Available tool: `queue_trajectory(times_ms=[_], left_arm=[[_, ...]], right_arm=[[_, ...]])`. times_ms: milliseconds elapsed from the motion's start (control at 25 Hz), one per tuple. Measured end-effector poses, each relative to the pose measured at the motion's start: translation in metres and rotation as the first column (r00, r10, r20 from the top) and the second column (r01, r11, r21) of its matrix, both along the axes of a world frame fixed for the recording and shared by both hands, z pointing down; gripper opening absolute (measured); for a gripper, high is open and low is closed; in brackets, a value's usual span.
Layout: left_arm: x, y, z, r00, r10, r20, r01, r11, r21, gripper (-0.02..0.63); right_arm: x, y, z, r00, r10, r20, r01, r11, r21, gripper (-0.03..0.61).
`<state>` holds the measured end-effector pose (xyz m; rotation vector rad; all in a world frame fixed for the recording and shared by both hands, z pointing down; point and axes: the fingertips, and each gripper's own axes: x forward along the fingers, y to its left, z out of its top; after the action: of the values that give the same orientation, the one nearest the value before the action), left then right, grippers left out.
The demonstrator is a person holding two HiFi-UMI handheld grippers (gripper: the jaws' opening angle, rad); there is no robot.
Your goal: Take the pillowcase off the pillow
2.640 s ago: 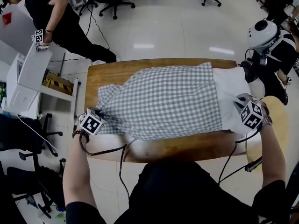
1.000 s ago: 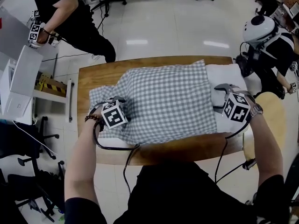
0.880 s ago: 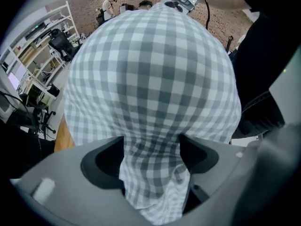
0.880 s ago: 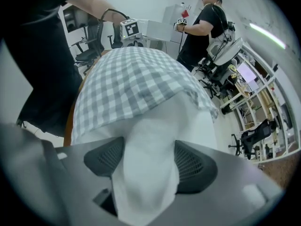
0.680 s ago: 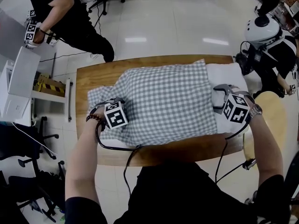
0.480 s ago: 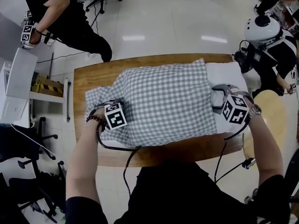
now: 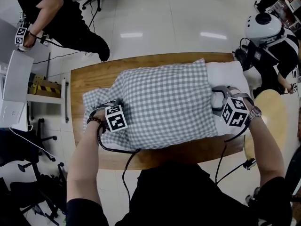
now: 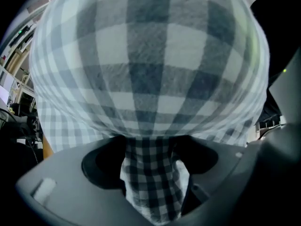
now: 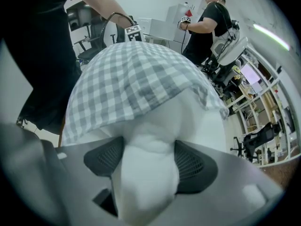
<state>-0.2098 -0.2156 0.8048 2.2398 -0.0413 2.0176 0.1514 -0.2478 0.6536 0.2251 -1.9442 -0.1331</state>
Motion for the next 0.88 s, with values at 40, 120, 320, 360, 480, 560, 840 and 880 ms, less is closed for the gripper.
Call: queue_trajectory(times_ms=[40, 120, 320, 360, 480, 560, 840, 880], left_arm=[[-0.001, 0.000, -0.003, 1.000, 0.005, 0.002, -0.005, 1.000, 0.002, 0.365], [-0.003, 0.001, -0.007, 1.000, 0.011, 0.010, -0.011, 1.000, 0.003, 0.355], [0.001, 0.001, -0.009, 1.000, -0.005, -0.005, 0.005, 1.000, 0.008, 0.214], [0.000, 0.002, -0.010, 1.000, -0.015, -0.010, 0.015, 1.000, 0.013, 0.183], [-0.003, 0.003, -0.017, 0.998, -0.053, -0.025, 0.054, 0.998, 0.041, 0.056], [-0.001, 0.005, -0.023, 0.996, -0.080, -0.044, 0.082, 0.995, 0.062, 0.021], [-0.009, 0.012, -0.055, 0.978, -0.164, -0.126, 0.177, 0.979, 0.097, 0.014], [-0.009, 0.014, -0.058, 0.976, -0.170, -0.133, 0.185, 0.977, 0.105, 0.014]], right_arm=[[-0.001, 0.001, -0.003, 1.000, 0.001, -0.002, -0.001, 1.000, 0.001, 0.347], [-0.002, 0.002, -0.006, 1.000, 0.002, -0.005, -0.002, 1.000, 0.003, 0.342], [0.001, 0.003, -0.003, 1.000, 0.000, 0.001, 0.000, 1.000, 0.002, 0.271], [0.001, 0.003, -0.004, 1.000, 0.000, 0.003, 0.000, 1.000, 0.003, 0.252], [0.002, 0.006, -0.010, 1.000, 0.002, 0.002, -0.002, 1.000, 0.022, 0.165], [0.008, 0.010, -0.011, 1.000, 0.006, -0.001, -0.006, 0.999, 0.046, 0.100], [0.016, 0.017, -0.021, 0.999, 0.030, -0.023, -0.027, 0.995, 0.095, 0.031], [0.020, 0.020, -0.020, 0.999, 0.033, -0.026, -0.030, 0.994, 0.103, 0.029]])
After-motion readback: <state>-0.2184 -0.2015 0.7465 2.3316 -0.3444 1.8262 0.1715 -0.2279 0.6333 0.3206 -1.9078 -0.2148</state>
